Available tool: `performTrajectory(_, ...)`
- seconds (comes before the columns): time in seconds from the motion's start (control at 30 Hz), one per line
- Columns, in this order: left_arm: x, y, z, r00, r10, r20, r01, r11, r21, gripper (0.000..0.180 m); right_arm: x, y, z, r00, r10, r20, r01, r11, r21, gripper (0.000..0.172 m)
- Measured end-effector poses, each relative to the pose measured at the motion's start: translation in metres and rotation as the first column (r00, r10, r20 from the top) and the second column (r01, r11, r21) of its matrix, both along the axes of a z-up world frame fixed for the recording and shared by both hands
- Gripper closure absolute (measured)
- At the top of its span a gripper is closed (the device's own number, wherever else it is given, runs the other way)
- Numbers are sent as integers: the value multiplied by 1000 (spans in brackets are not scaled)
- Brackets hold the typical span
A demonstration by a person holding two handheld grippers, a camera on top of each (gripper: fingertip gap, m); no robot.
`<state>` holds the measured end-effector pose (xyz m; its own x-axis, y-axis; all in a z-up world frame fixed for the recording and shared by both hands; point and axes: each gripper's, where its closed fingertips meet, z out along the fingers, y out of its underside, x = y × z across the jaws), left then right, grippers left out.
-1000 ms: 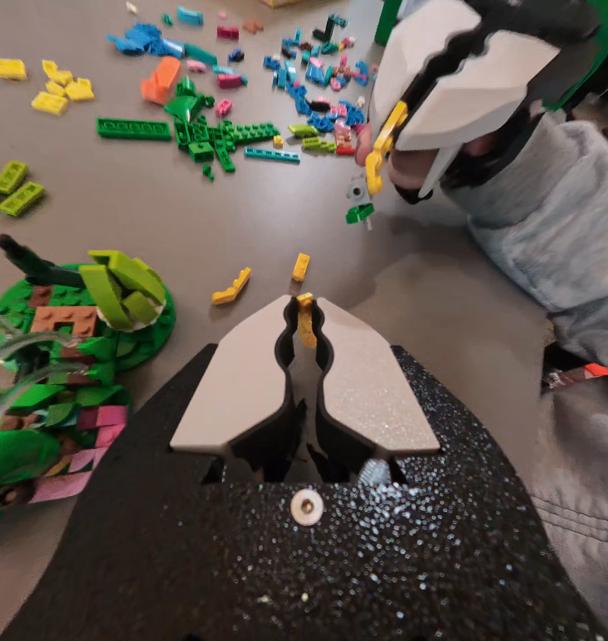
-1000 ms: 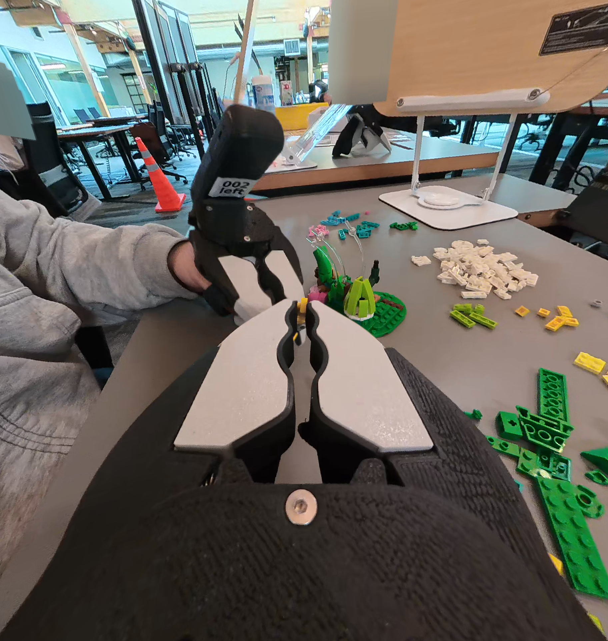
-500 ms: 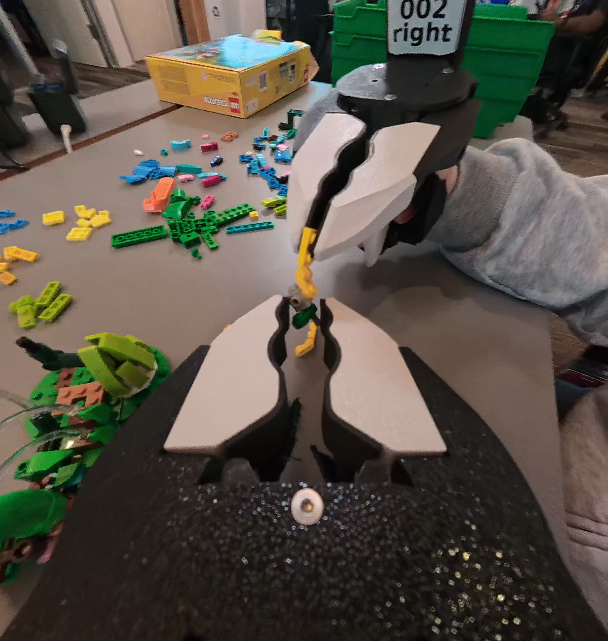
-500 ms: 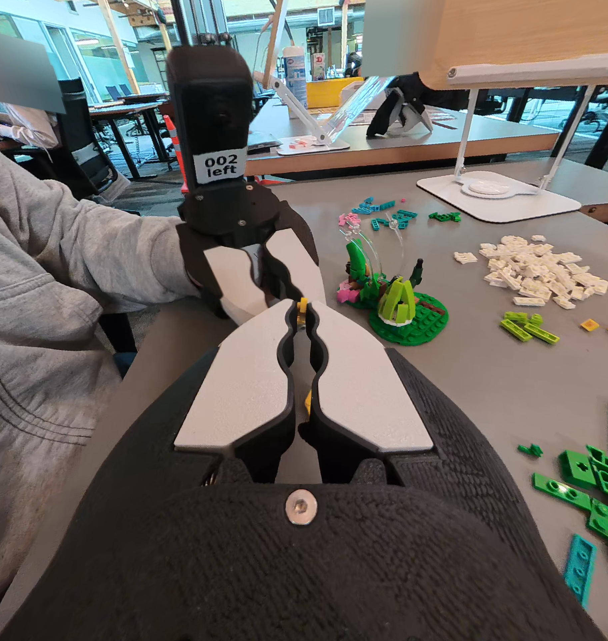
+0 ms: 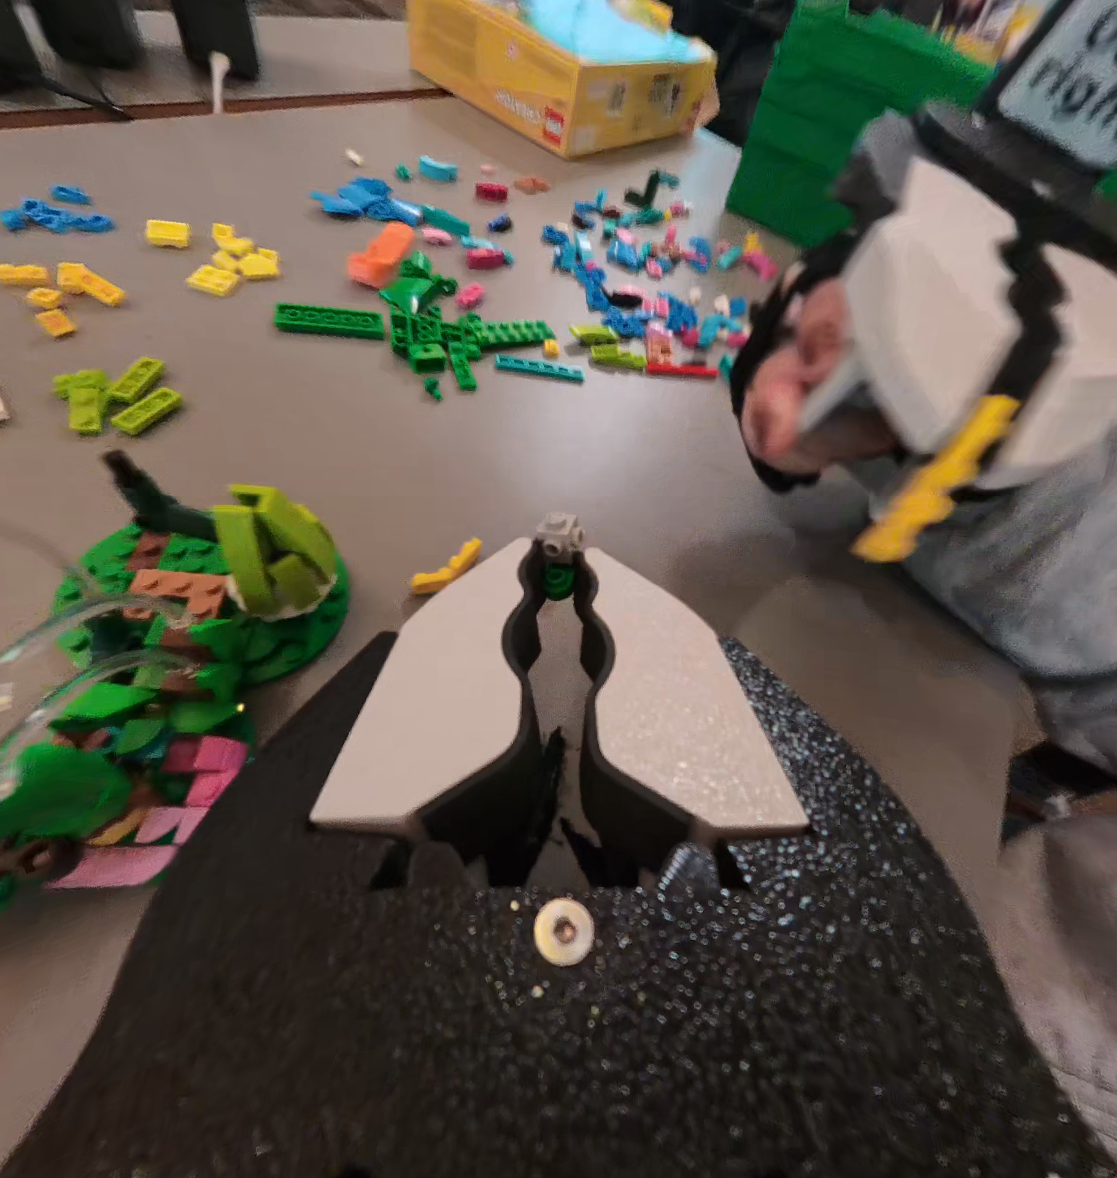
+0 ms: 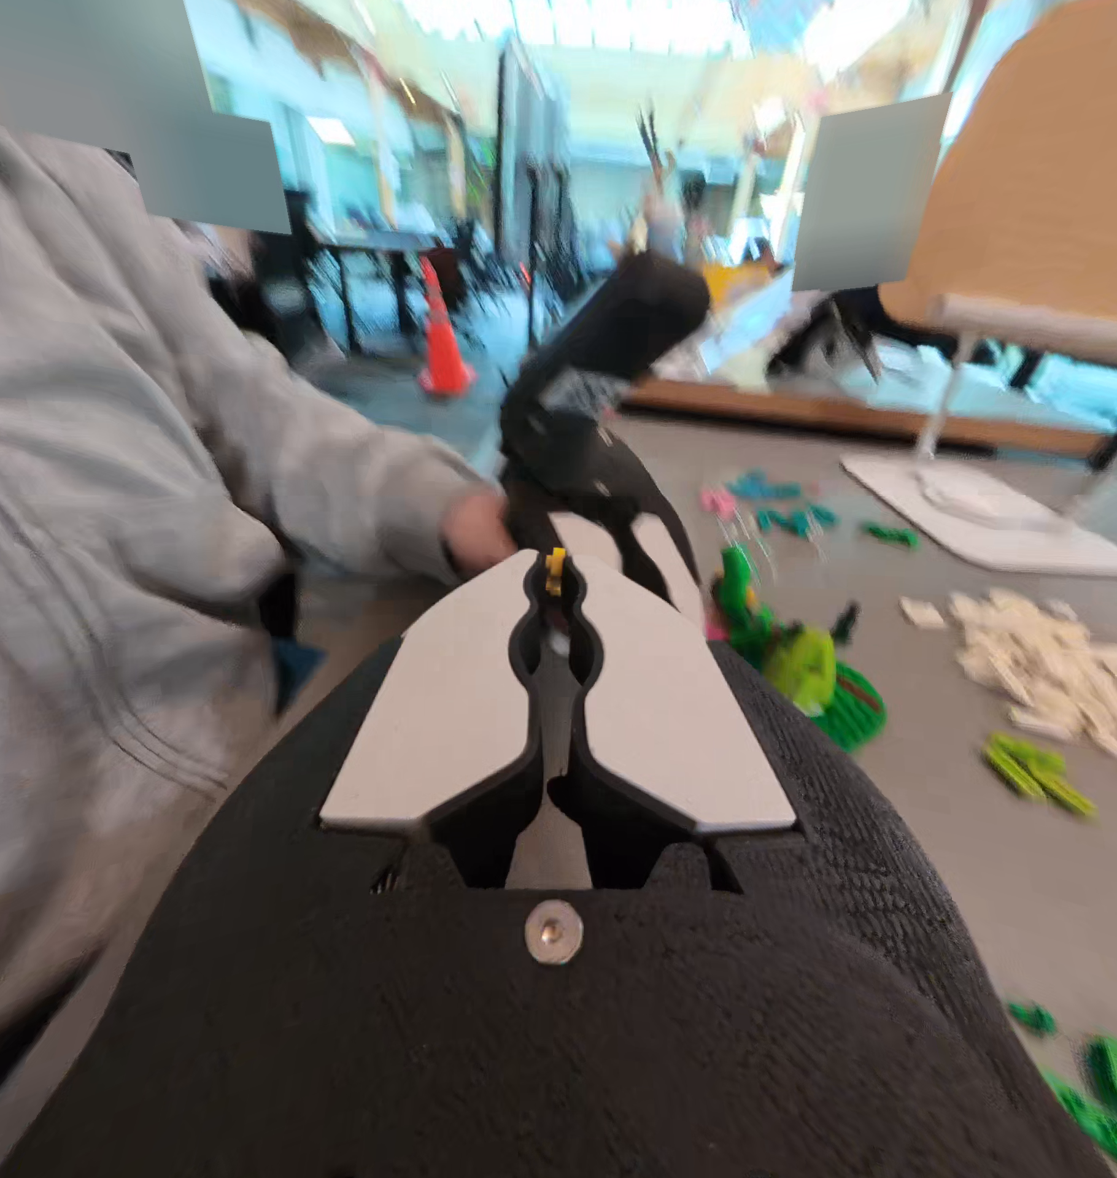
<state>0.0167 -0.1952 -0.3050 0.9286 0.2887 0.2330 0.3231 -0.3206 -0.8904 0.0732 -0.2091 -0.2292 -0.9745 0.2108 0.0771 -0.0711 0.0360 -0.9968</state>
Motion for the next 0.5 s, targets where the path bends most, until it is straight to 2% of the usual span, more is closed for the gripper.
performTrajectory(0.03, -1, -1, 4, 1000, -8, 13, 7, 1000, 26, 172, -2, 0, 0, 1000, -11, -7, 11, 1000, 7, 169)
performTrajectory(0.13, 10, 5, 13, 994, -31, -107, 33, 999, 21, 172, -18, 7, -19, 995, -89, 40, 86, 993, 77, 168)
performTrajectory(0.3, 12, 6, 21, 961, 1, -277, 11, 999, 42, 171, -37, 28, -17, 970, -243, 8, 241, 967, 81, 168)
performTrajectory(0.5, 11, 0, 32, 937, 25, -347, 15, 994, 112, 171, -36, 29, -12, 964, -254, -72, 259, 963, 67, 168)
